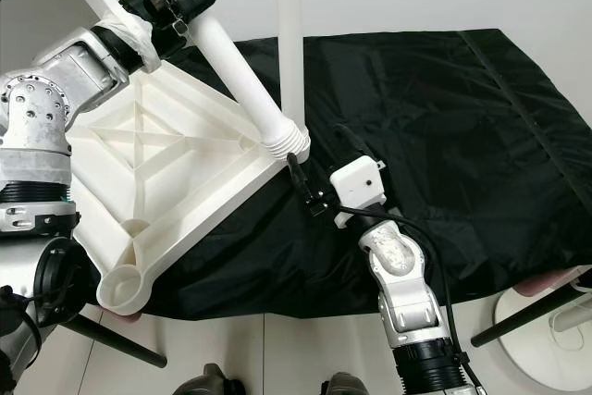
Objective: Building children table
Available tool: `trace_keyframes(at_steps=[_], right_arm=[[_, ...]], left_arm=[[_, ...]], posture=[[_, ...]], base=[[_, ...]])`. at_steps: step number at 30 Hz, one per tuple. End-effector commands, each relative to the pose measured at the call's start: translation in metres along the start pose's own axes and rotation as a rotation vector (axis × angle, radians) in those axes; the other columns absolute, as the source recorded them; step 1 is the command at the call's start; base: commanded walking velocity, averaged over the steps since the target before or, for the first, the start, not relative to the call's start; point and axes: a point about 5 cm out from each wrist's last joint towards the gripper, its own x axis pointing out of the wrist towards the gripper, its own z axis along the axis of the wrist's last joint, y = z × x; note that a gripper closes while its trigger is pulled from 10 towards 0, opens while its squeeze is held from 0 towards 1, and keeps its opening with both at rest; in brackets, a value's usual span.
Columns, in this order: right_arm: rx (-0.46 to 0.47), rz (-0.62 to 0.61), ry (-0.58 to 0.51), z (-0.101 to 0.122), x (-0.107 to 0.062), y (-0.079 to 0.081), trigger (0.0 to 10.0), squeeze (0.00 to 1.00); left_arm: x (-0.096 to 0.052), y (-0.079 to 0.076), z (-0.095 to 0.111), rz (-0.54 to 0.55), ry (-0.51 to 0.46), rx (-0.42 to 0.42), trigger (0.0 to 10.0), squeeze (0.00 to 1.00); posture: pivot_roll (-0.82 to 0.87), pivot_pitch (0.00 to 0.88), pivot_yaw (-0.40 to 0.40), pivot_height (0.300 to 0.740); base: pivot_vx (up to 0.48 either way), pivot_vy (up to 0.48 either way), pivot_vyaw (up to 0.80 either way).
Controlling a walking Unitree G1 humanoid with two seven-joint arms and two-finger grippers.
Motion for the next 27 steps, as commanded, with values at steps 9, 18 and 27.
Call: trace_keyframes(at_steps=[9,18,27], right_arm=[[0.080,0.039,0.061,-0.004,0.011,0.011,10.0,0.00],[0.095,0.102,0.036,0.012,0.034,0.020,10.0,0.00],[0.110,0.138,0.016,0.021,0.059,0.031,10.0,0.00]], left_arm=[[-0.008,-0.007,0.011,0.042,-0.058,0.158,10.0,0.00],[-0.003,-0.030,-0.007,0.021,-0.044,0.255,10.0,0.00],[-0.001,-0.053,-0.015,-0.020,-0.056,0.282,10.0,0.00]], posture=[[-0.07,0.000,0.036,0.740],[-0.06,0.000,0.015,0.740],[-0.04,0.000,0.008,0.740]], base=[[0.000,0.000,0.00],[0.000,0.000,0.00],[0.000,0.000,0.00]])
